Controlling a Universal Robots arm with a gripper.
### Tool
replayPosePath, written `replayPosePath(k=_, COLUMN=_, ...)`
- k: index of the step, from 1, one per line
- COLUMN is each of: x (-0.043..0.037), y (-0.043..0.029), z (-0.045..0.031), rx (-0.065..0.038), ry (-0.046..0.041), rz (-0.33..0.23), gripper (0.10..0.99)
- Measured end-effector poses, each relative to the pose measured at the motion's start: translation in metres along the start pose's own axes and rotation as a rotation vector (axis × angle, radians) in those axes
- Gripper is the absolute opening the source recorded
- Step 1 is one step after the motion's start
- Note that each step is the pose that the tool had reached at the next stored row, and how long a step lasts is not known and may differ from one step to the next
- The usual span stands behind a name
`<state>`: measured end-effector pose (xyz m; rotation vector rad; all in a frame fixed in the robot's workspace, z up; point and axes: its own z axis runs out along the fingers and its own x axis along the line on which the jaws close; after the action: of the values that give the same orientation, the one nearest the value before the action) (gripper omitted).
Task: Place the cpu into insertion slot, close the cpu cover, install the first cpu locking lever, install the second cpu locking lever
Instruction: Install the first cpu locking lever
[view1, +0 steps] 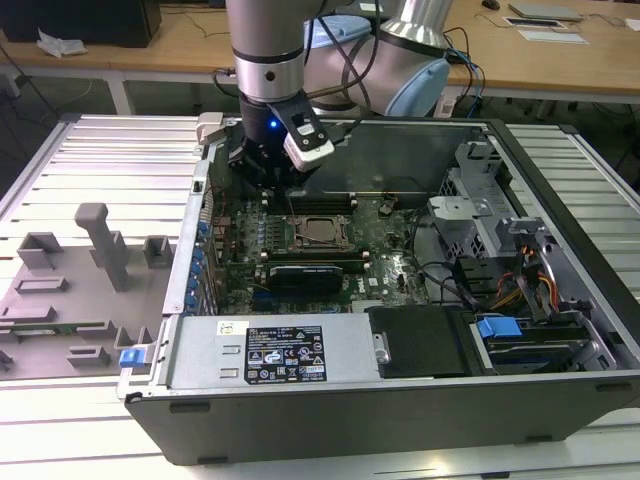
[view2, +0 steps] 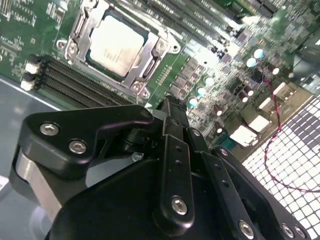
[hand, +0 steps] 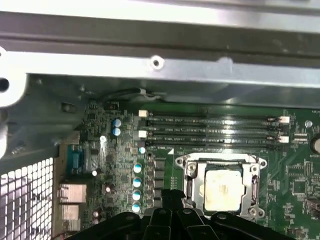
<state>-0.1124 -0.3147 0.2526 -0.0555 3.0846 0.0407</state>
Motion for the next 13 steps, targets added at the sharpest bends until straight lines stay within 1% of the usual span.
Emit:
replayPosePath(k=1, x=0.0007, y=0.0000, z=0.0000, rx=-0.009, ry=-0.0015, rz=0.000, gripper=0.106)
replayPosePath(k=2, x=0.0015, y=0.0001, z=-0.0001, rx=-0.027, ry=-0.0034, rz=0.002, gripper=0.106)
replayPosePath(k=4, x=0.0025, y=0.0001, z=-0.0001, rx=-0.049, ry=-0.0052, rz=0.003, gripper=0.106)
replayPosePath(k=7, x=0.0039, y=0.0002, z=-0.0001, rx=-0.077, ry=-0.0070, rz=0.004, gripper=0.106)
replayPosePath(k=9, x=0.0053, y=0.0002, z=-0.0001, rx=-0.103, ry=-0.0087, rz=0.006, gripper=0.106)
replayPosePath(k=10, x=0.0056, y=0.0002, z=-0.0001, rx=-0.112, ry=-0.0093, rz=0.006, gripper=0.106)
replayPosePath(k=11, x=0.0064, y=0.0002, z=0.0000, rx=-0.133, ry=-0.0105, rz=0.007, gripper=0.106)
replayPosePath(k=12, x=0.0068, y=0.0003, z=0.0000, rx=-0.149, ry=-0.0115, rz=0.008, gripper=0.106)
replayPosePath(k=13, x=0.0070, y=0.0003, z=0.0000, rx=-0.156, ry=-0.0119, rz=0.009, gripper=0.106)
